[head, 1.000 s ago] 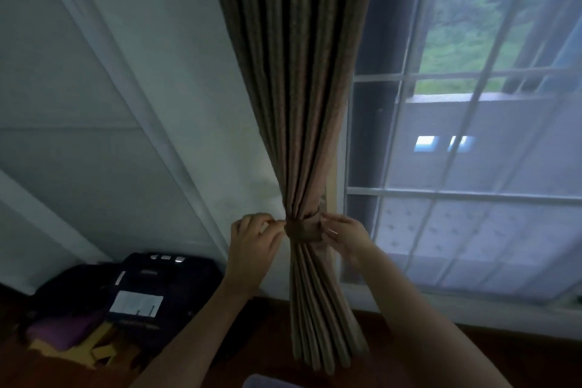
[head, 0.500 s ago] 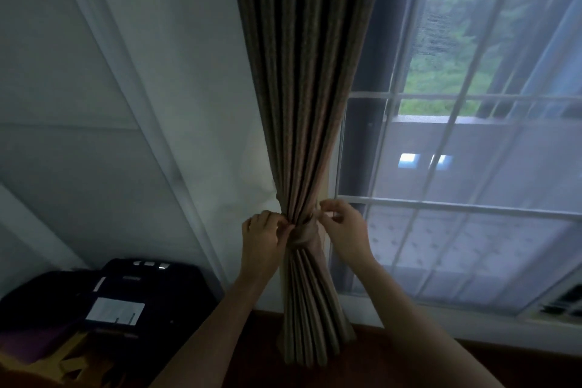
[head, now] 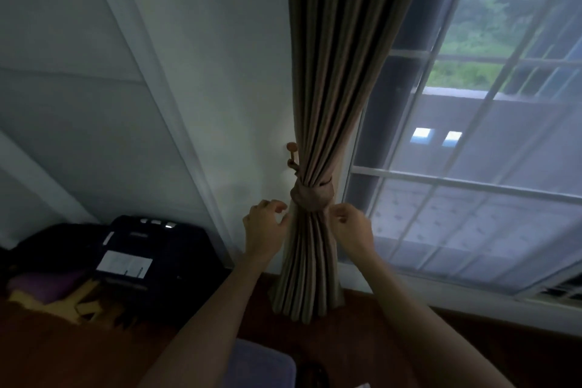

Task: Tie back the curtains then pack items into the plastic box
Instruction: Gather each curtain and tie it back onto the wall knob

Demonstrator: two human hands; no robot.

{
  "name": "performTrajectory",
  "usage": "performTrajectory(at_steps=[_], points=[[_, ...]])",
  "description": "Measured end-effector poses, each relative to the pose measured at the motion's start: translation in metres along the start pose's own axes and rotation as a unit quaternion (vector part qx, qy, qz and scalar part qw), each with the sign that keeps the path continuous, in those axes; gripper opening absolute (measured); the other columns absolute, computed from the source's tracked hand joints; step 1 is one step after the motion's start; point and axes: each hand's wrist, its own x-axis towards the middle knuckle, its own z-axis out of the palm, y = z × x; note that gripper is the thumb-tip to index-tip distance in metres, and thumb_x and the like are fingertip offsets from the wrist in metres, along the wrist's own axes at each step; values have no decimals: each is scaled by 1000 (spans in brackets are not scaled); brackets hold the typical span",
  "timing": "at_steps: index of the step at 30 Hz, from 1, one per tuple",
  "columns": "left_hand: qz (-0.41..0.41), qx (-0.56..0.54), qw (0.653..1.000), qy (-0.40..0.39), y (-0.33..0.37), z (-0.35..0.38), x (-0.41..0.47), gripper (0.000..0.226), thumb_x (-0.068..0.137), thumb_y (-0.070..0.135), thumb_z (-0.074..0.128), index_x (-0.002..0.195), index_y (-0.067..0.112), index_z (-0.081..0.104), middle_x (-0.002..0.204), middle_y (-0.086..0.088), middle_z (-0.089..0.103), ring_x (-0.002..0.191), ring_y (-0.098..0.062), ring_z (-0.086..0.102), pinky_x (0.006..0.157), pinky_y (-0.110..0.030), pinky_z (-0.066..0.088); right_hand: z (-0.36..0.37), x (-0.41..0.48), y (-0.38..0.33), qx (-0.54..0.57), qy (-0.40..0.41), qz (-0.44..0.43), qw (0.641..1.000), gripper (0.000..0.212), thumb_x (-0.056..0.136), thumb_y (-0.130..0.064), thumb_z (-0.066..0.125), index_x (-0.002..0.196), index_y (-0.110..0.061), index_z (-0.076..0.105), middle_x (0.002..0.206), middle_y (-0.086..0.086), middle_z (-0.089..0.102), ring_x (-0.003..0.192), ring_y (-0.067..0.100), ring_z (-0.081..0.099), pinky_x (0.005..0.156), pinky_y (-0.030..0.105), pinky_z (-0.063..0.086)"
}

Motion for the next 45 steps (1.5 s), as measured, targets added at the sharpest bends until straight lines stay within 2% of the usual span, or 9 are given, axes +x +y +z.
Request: performTrajectory(at_steps=[6, 19, 23, 26, 28, 35, 38, 43, 45], points=[[-15, 63, 992, -108, -6, 39, 3, 54, 81, 61, 59, 118, 21, 62, 111, -4, 66, 102, -26, 61, 91, -44, 45, 27, 14, 15, -154, -62, -15, 986, 23, 94, -24, 52, 108, -10, 62, 96, 12, 69, 89, 34, 64, 64, 29, 41], [47, 32, 997, -56, -15, 57, 15, 13, 89, 29, 61, 87, 16, 65, 79, -2, 69, 79, -25, 58, 86, -39, 36, 40, -2, 46, -161, -43, -68, 984, 11, 98, -17, 46, 91, -21, 39, 71, -4, 48, 61, 16, 44, 47, 20, 25], [-53, -148, 979, -126, -3, 46, 18, 15, 85, 21, 58, 82, 8, 65, 81, -7, 68, 78, -25, 61, 74, -36, 49, 31, 17, 38, 100, -52, 68, 991, 11, 92, -13, 53, 86, -19, 60, 78, -4, 64, 74, 15, 60, 60, 22, 43], [-245, -369, 890, -110, 18, 31, 26, 24, 94, 19, 49, 78, 12, 65, 83, -3, 65, 83, -20, 60, 67, -23, 42, 12, 29, 25, 430, -66, 207, 876, 18, 94, -14, 53, 103, -11, 68, 90, 6, 67, 84, 19, 62, 80, 32, 51], [-279, -390, 871, -106, 22, 30, 29, 27, 96, 28, 50, 78, 14, 64, 82, -4, 64, 79, -17, 58, 66, -22, 40, 10, 34, 20, 454, -95, 231, 855, 20, 95, -14, 55, 110, -5, 65, 91, 8, 64, 85, 19, 60, 87, 35, 50], [-199, -254, 939, -115, 25, 36, 40, 30, 96, 31, 53, 81, 7, 61, 79, -9, 62, 73, -20, 55, 67, -29, 41, 18, 46, 10, 299, -66, 205, 930, 18, 92, -7, 51, 78, -9, 64, 73, 6, 61, 73, 21, 57, 71, 34, 49], [-235, -251, 938, -41, 31, 27, 43, 28, 91, 32, 61, 106, 9, 56, 84, 0, 59, 74, -14, 56, 64, -26, 43, 8, 41, 1, 231, 24, 158, 960, 8, 88, -17, 59, 91, -16, 66, 88, 3, 69, 87, 22, 66, 80, 36, 56], [-226, -215, 942, -122, 37, 23, 52, 49, 97, 44, 45, 69, 5, 57, 78, -16, 60, 74, -28, 57, 69, -32, 38, -6, 37, -22, 205, 52, 4, 977, 18, 93, -21, 59, 111, -24, 61, 102, -8, 65, 92, 2, 62, 73, 14, 50], [-219, -191, 947, -135, 36, 24, 55, 47, 98, 37, 46, 82, -2, 66, 89, -23, 66, 85, -34, 62, 72, -33, 40, -4, 41, -25, 159, 42, -9, 986, 14, 93, -19, 58, 105, -25, 61, 104, -7, 64, 93, 7, 63, 71, 13, 47]])
